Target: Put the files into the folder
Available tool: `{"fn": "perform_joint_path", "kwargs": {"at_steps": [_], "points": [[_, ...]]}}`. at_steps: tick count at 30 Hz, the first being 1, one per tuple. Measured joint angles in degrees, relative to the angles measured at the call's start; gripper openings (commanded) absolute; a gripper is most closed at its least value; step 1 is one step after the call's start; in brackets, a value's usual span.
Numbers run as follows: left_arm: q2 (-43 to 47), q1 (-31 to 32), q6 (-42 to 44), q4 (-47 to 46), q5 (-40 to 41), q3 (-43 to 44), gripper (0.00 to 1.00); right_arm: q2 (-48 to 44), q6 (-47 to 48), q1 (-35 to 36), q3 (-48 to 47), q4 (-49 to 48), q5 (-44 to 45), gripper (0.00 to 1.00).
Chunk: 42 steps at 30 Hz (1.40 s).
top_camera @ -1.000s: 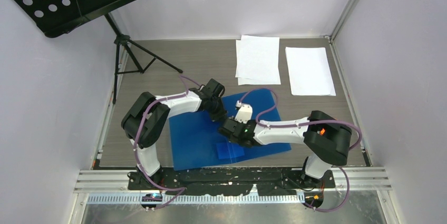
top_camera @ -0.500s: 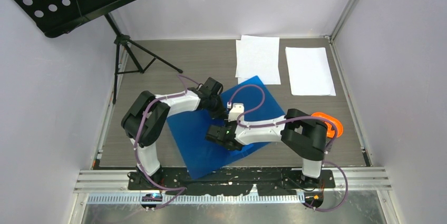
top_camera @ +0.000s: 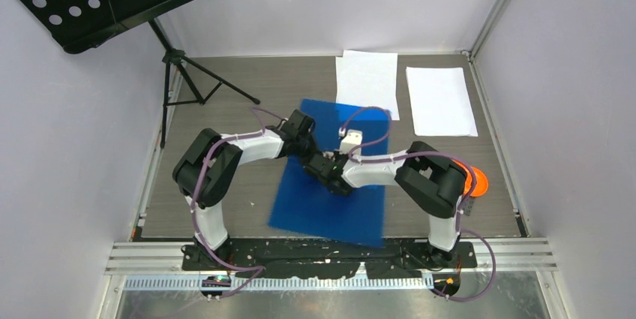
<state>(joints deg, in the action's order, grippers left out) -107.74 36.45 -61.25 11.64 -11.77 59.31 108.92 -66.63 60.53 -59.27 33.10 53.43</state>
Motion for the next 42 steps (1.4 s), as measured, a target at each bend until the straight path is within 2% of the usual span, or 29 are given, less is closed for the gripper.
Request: {"fn": "perform_joint_path", "kwargs": {"at_steps": [5,12,21,28,34,42], "points": [[0.0,0.4,0.5,0.8,-3.0,-0.9,0.00,0.7,1.8,-7.2,2.2,-7.0,4.4,0.36],[0.2,0.3,1.6,1.2,-3.5,-0.8,0.00,-5.5,3.9,-8.6,9.8,-17.5,2.8,0.47],[1.3,1.4,8.7,13.3,1.2,5.4,0.00,-16.4,10.1,-9.1,16.0,-22.9,-14.8,0.50],[-5.4,2.9,15.5,26.7,5.3,18.3,0.00,-22.0,10.9,-8.2,18.6,-23.1,-25.2,0.52],[-4.4,3.2,17.5,30.3,11.2,18.6,0.00,-19.6,14.4,-8.3,12.3,-19.1,-27.0,0.51],[8.1,1.6,18.2,36.9,19.5,11.0,0.00,-10.1,22.3,-8.3,-5.4,-16.9,-27.2,0.49]]}}
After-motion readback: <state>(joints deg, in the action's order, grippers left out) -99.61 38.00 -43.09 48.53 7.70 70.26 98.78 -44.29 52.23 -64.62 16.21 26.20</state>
